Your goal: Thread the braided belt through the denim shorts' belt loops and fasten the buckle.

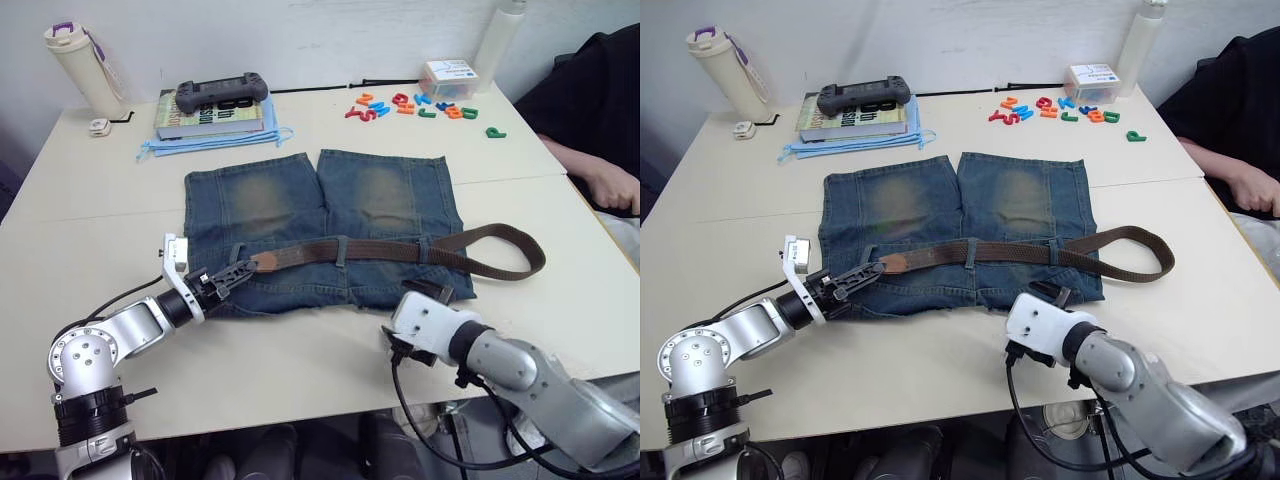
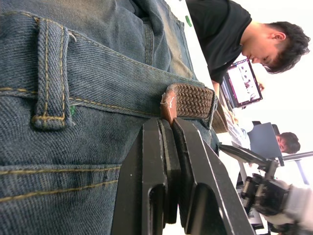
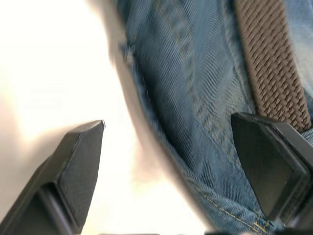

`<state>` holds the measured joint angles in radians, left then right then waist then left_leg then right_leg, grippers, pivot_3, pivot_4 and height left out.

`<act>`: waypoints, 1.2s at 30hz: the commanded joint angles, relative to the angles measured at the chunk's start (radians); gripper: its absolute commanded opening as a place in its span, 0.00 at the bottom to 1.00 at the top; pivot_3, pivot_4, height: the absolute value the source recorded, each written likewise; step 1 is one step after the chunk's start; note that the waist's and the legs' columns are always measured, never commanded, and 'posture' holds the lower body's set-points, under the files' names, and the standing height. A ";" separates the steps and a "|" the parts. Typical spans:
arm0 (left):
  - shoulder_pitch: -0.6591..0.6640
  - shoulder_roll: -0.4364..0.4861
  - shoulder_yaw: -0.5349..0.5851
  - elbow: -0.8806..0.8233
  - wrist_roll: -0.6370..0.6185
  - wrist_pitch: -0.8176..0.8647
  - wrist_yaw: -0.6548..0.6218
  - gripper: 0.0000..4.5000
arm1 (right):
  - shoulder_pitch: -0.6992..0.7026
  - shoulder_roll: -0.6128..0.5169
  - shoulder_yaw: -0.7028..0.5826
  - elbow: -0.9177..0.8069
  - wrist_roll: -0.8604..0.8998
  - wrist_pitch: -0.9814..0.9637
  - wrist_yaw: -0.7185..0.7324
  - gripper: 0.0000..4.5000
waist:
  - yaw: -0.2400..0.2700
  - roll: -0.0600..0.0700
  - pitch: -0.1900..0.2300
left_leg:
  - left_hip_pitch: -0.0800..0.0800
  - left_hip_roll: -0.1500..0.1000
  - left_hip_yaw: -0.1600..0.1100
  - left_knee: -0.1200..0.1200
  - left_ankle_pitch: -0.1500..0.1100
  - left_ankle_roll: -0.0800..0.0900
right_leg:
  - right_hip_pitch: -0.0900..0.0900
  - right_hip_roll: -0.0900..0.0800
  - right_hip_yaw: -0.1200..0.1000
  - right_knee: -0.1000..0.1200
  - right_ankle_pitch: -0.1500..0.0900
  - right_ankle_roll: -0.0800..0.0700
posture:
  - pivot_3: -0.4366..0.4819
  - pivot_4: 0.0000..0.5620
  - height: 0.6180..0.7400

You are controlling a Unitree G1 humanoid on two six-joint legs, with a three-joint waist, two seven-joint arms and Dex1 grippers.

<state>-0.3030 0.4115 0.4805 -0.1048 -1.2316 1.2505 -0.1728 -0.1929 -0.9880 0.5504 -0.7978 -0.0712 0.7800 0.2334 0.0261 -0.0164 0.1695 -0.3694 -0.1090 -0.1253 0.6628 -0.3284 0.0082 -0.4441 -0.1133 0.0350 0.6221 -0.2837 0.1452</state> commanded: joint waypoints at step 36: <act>0.030 -0.024 -0.038 -0.057 -0.083 -0.077 0.021 0.00 | -0.121 -0.029 -0.164 0.762 -0.630 -0.716 0.106 0.00 | 0.000 -0.004 -0.003 | 0.001 0.000 0.001 0.001 0.000 0.000 | 0.001 0.001 0.001 0.001 0.000 0.000 | 0.48 0.27 0.93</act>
<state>-0.2742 0.3885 0.4307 -0.1201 -1.2794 1.1899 -0.1522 -0.3083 -1.0073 0.4269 -0.0852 -0.6677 0.0660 0.3422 0.0262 -0.0207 0.1669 -0.3687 -0.1093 -0.1244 0.6638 -0.3281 0.0079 -0.4432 -0.1127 0.0355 0.6227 -0.2834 0.1447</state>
